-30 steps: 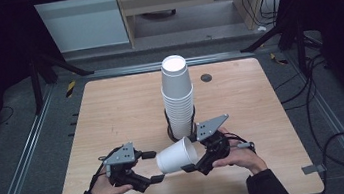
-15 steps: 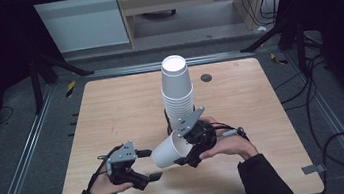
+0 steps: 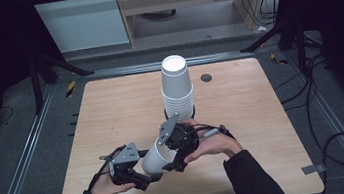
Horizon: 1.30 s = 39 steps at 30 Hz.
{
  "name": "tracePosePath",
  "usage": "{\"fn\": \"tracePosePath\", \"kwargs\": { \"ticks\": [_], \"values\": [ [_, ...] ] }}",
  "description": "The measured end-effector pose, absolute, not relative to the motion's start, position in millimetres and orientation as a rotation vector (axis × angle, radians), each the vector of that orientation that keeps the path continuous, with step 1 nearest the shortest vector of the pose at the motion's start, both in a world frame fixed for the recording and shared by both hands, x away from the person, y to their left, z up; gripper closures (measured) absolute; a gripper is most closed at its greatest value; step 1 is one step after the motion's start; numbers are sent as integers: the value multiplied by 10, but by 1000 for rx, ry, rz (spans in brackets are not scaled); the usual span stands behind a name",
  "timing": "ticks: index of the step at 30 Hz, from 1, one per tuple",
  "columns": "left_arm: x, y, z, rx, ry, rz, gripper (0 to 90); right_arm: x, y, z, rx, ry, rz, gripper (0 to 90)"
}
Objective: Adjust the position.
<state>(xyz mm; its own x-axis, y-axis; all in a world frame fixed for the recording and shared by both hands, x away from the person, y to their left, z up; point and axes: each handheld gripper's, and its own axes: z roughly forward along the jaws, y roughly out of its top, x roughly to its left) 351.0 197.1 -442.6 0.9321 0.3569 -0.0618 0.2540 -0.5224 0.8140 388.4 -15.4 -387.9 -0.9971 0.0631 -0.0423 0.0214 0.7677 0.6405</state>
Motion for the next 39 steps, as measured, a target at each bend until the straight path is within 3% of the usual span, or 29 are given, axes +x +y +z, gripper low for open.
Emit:
{"fn": "tracePosePath", "kwargs": {
  "ticks": [7,21,31,39],
  "values": [
    [3508,1975,-4424,2161,431,140,200,3866,-6,-3863,18,2912,1047,78],
    [3515,1995,-4423,2156,422,159,212,3885,-60,-3858,46,2901,1101,43],
    [3596,2117,-4434,2099,481,166,211,3859,-412,-3675,166,2737,1273,35],
    [3614,2149,-4419,2025,512,193,211,3836,-825,-3737,374,2567,1392,39]
  ]
}}
